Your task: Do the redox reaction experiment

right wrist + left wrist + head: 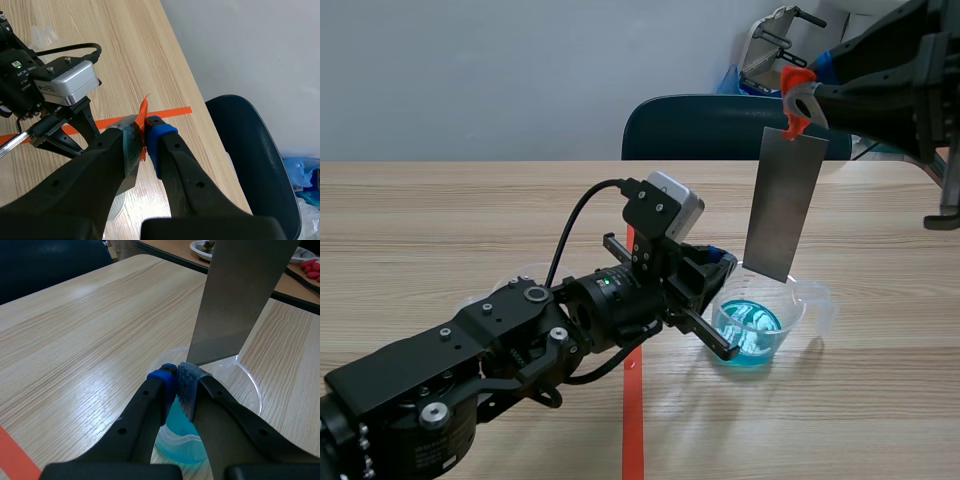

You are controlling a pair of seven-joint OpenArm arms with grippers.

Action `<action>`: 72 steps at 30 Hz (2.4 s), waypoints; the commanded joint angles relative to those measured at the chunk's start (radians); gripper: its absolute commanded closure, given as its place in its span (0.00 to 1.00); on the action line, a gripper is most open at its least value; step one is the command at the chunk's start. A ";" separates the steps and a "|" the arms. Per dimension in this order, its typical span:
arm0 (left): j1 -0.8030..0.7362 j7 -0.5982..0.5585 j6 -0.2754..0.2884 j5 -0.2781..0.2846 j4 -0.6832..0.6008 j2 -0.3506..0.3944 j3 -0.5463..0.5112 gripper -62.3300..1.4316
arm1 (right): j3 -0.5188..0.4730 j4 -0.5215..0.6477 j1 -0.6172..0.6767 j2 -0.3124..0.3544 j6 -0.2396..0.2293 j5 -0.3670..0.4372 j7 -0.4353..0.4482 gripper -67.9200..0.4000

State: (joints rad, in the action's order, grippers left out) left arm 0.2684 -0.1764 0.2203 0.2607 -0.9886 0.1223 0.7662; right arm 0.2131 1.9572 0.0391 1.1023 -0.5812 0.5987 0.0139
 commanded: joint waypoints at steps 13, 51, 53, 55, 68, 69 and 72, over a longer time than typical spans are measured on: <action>-0.121 -0.067 0.003 0.034 -0.188 0.179 -0.004 0.93 | -0.007 0.010 -0.017 0.000 0.008 0.007 0.011 0.98; -0.443 -0.125 -0.282 -0.111 -0.473 0.349 -0.009 0.00 | -0.007 0.010 -0.017 0.000 0.008 0.007 0.011 0.98; -0.443 -0.144 -0.282 -0.116 -0.473 0.349 -0.009 0.00 | -0.007 0.010 -0.017 0.000 0.008 0.008 0.012 0.98; -0.443 -0.149 -0.282 -0.116 -0.473 0.349 -0.009 0.00 | -0.007 0.010 -0.017 0.000 0.008 0.008 0.012 0.98; -0.443 -0.148 -0.281 -0.116 -0.473 0.349 -0.009 0.00 | -0.007 0.010 -0.017 0.000 0.008 0.008 0.012 0.98; -0.443 -0.148 -0.281 -0.116 -0.473 0.349 -0.009 0.00 | -0.007 0.010 -0.017 0.000 0.008 0.008 0.012 0.98; -0.443 -0.148 -0.281 -0.116 -0.473 0.349 -0.009 0.00 | -0.007 0.010 -0.017 0.000 0.008 0.008 0.012 0.98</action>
State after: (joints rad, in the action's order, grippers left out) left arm -0.1741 -0.3115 -0.0597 0.1455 -1.4441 0.4847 0.7589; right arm 0.2131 1.9572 0.0391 1.1023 -0.5812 0.5987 0.0143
